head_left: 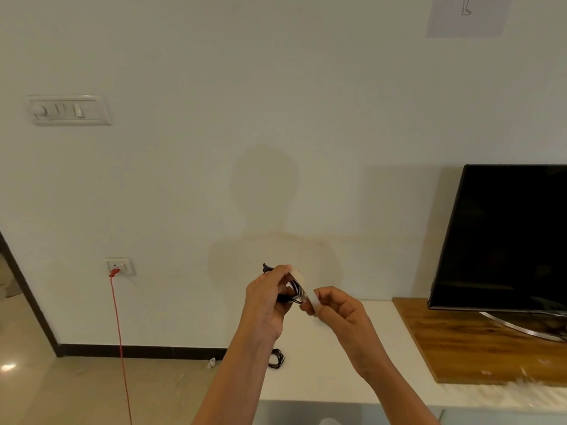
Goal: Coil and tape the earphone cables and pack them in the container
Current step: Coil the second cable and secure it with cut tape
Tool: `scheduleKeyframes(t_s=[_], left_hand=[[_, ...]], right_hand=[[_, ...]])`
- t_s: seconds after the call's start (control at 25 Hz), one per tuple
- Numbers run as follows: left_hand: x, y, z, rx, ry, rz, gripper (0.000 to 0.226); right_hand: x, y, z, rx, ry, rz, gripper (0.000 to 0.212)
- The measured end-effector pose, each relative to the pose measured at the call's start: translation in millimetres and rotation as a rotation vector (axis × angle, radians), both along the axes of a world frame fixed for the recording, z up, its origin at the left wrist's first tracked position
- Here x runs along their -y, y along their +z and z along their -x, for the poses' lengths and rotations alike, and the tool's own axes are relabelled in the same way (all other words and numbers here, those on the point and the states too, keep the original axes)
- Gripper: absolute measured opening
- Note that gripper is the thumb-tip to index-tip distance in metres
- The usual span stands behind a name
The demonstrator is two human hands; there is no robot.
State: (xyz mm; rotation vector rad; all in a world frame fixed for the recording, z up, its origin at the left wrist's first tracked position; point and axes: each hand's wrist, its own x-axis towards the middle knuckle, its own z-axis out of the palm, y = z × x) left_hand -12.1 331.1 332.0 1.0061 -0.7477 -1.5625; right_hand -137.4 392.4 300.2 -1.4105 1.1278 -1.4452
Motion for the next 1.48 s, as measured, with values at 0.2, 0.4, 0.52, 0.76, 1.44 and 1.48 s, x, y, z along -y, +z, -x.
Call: scheduleKeyframes(t_s=[0.2,0.4,0.52,0.76,1.44,1.48], left_hand=[[-14,-8,6,0.202,-0.112,0.123,0.043],[-15,-7,5,0.167,-0.034,0.093,0.037],[-15,-4,5,0.159,-0.03,0.047,0.036],[-14,-1,5,0.053,-0.025,-0.067,0.03],[-29,-2,6,0.089,-0.068,-0.003,0.023],[-27,-2,5,0.074,-0.067,-0.022,0.022]], right_hand=[[6,4,3,0.01,-0.075,-0.025,0.019],[2,-2,3,-0.048,-0.068,-0.042,0.016],[-1,-9,4,-0.058,-0.045,-0.047,0.015],[-4,-15,2,-0.02,-0.052,-0.043,0.013],[-5,-14,8,-0.119,-0.122,0.001,0.028],[-5,-15,9,-0.167,-0.128,0.005,0.027]])
